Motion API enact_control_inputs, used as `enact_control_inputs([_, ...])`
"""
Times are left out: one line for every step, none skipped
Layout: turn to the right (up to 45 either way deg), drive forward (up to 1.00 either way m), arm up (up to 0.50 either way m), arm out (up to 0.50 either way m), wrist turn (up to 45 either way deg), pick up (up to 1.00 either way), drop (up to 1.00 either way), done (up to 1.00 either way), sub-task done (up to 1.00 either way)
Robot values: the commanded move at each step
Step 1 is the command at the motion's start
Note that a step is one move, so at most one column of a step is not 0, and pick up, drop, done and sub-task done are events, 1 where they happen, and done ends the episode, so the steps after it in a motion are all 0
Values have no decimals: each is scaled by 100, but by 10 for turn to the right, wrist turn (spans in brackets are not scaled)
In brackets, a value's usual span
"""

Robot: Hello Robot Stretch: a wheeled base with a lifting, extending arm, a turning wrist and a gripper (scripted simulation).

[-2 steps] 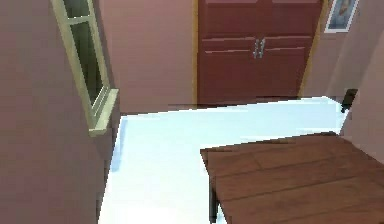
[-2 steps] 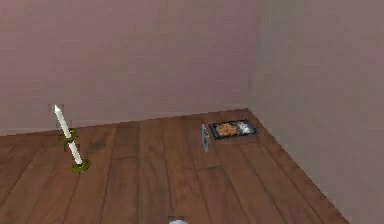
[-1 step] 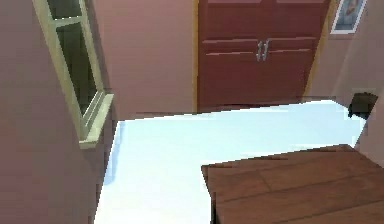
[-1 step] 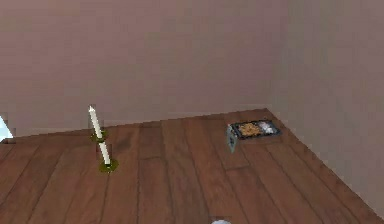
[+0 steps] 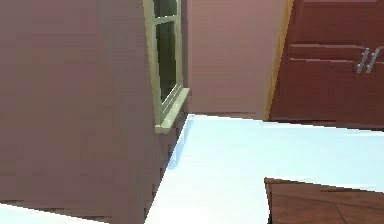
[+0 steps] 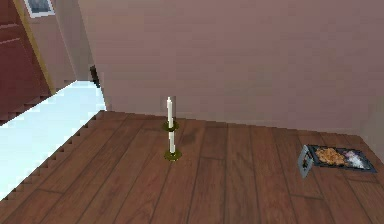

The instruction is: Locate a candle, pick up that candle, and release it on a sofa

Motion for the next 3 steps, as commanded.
enact_control_inputs([0, 0, 50, 0, 0, 0, 0, 0, 0])
enact_control_inputs([0, 0, 22, 0, 0, 0, 0, 0, 0])
enact_control_inputs([0, 0, 0, 50, 0, 0, 0, 0, 0])
